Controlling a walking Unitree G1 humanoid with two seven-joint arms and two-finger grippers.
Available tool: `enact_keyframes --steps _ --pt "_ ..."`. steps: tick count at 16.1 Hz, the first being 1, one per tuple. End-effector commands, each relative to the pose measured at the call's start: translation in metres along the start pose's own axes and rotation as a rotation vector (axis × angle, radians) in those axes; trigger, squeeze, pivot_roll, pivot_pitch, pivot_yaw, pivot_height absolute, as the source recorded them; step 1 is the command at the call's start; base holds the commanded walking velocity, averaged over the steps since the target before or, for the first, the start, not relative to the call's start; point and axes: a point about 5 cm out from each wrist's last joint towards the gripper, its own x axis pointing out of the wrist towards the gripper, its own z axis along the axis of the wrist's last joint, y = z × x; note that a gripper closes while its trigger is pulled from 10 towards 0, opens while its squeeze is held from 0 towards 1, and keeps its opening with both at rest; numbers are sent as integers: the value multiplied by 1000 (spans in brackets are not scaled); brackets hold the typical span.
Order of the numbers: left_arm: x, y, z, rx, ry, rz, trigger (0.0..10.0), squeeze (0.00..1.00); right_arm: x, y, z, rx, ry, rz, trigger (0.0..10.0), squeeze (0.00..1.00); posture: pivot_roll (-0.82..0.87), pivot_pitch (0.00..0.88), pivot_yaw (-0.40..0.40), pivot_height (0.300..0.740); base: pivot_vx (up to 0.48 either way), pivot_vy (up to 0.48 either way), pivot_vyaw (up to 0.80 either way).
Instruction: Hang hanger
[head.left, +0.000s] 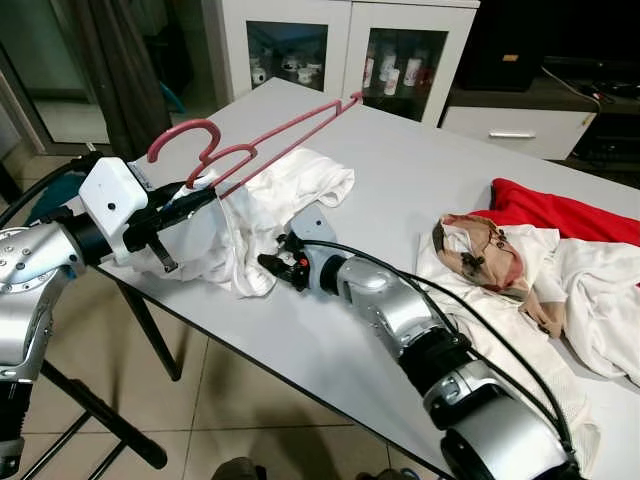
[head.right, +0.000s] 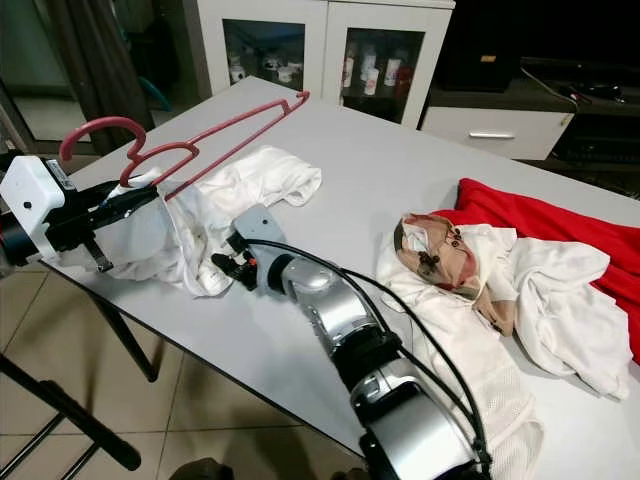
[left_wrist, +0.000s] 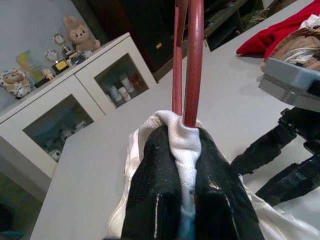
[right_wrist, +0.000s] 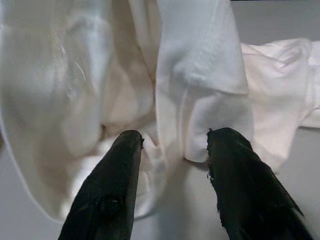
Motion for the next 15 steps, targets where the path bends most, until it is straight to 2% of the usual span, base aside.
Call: enact_keyframes --steps 1,3,5,7,14,15 --pt "3 -2 5 21 -9 -11 0 0 0 -4 15 52 -39 12 10000 0 84 0 -19 740 0 0 0" --pt "2 -2 5 20 -6 -11 0 0 1 -6 18 107 -51 25 10000 0 84 0 -19 740 0 0 0" --pt "1 -3 5 19 -6 -12 0 0 0 -2 21 192 -59 98 10000 0 93 0 -27 740 0 0 0" --pt "2 -4 5 20 -8 -14 0 0 0 7 11 155 2 147 10000 0 93 0 -27 740 0 0 0" --pt "6 -6 7 30 -14 -31 0 0 10 21 -14 37 147 96 10000 0 87 0 -22 740 0 0 0" --pt "6 -6 7 31 -14 -32 0 0 12 22 -11 62 123 95 0 0 87 0 -22 740 0 0 0"
